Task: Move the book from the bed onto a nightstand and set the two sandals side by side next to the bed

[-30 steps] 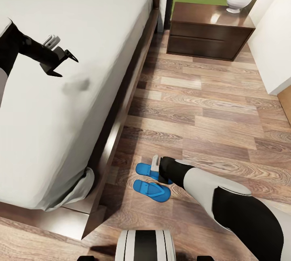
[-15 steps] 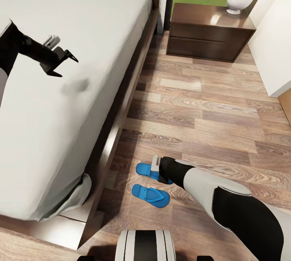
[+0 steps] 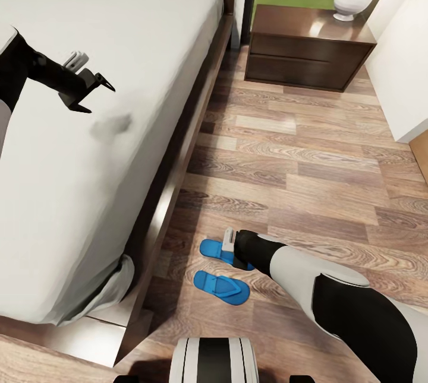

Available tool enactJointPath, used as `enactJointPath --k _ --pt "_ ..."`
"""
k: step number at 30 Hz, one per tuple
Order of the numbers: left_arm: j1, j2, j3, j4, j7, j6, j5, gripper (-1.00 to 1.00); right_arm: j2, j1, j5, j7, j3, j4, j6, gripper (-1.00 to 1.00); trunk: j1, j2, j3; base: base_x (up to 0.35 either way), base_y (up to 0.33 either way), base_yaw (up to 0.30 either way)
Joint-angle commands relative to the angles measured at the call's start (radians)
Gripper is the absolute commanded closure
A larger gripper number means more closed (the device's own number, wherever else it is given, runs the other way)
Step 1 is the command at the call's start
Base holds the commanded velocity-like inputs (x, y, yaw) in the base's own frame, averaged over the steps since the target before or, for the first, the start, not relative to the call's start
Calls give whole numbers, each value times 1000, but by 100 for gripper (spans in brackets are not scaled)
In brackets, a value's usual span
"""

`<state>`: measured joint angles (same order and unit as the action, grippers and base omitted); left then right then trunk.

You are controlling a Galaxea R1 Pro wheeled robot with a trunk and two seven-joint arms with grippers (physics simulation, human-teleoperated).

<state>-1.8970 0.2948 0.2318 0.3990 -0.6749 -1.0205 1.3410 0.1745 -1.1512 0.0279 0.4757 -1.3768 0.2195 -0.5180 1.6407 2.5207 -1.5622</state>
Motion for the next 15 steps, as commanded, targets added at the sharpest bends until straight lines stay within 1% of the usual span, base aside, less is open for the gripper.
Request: enactJointPath --k 1,12,15 --pt "-1 1 6 1 -7 -1 11 -100 0 -1 3 2 -4 1 -5 100 0 0 -1 0 0 0" --pt "-1 2 6 1 -7 -1 10 -100 0 -1 3 2 -4 1 -5 100 0 0 -1 0 0 0" --pt "-1 2 6 1 -8 -1 10 -100 0 -1 3 1 -4 1 -5 100 1 1 -12 0 0 0"
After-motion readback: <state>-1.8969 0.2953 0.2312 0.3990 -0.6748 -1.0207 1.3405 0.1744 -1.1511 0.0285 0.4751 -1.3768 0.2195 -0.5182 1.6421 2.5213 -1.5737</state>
